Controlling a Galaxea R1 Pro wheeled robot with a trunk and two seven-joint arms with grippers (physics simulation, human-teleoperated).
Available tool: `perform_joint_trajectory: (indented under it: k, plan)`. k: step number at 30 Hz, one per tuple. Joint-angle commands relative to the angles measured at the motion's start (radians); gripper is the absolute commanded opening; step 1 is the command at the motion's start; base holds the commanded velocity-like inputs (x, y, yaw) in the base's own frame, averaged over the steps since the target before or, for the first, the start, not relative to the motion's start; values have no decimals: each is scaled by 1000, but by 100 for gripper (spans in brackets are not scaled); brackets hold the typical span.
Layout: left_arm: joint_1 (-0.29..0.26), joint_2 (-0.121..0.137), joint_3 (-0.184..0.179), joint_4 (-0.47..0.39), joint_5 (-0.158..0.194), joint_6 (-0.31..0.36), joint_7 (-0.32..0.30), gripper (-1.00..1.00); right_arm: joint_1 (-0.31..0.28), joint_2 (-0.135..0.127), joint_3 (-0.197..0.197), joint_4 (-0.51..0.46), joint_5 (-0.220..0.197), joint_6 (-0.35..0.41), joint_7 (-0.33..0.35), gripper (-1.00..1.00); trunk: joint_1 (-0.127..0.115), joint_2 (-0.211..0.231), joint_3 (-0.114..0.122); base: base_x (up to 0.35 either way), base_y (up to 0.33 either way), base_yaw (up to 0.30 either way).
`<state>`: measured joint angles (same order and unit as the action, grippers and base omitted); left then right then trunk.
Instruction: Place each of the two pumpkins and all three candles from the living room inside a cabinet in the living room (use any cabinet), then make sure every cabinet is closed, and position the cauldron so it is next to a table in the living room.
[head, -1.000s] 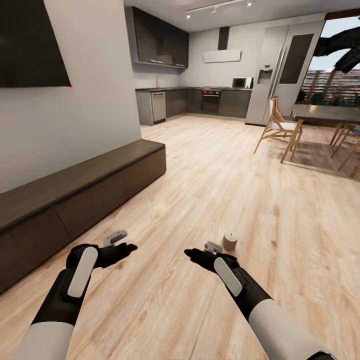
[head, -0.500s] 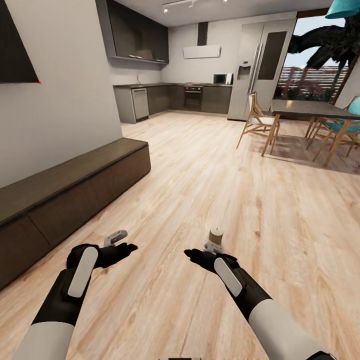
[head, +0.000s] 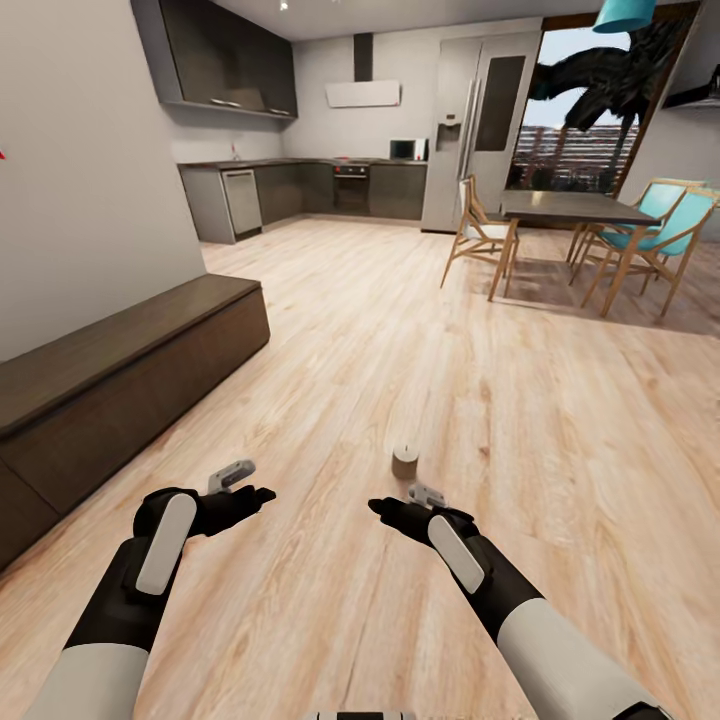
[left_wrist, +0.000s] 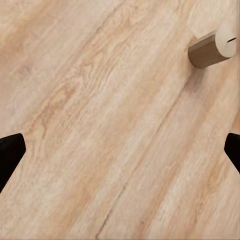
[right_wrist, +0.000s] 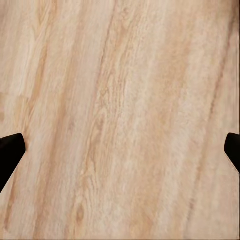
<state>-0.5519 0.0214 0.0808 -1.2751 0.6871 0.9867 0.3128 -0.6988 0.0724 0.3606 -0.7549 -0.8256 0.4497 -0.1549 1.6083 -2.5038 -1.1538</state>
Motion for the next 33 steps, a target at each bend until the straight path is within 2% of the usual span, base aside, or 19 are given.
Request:
perform_joint_trajectory:
  k: [1, 33]
  plan:
    - [0, 0, 0, -1, 11, 3, 9, 100, -1, 0, 3, -1, -10, 1, -10, 100, 0, 0, -2, 0, 0, -216]
    - [0, 0, -22, 0, 11, 3, 9, 100, -1, -1, 3, -1, -11, 1, -8, 100, 0, 0, -39, 0, 0, -216]
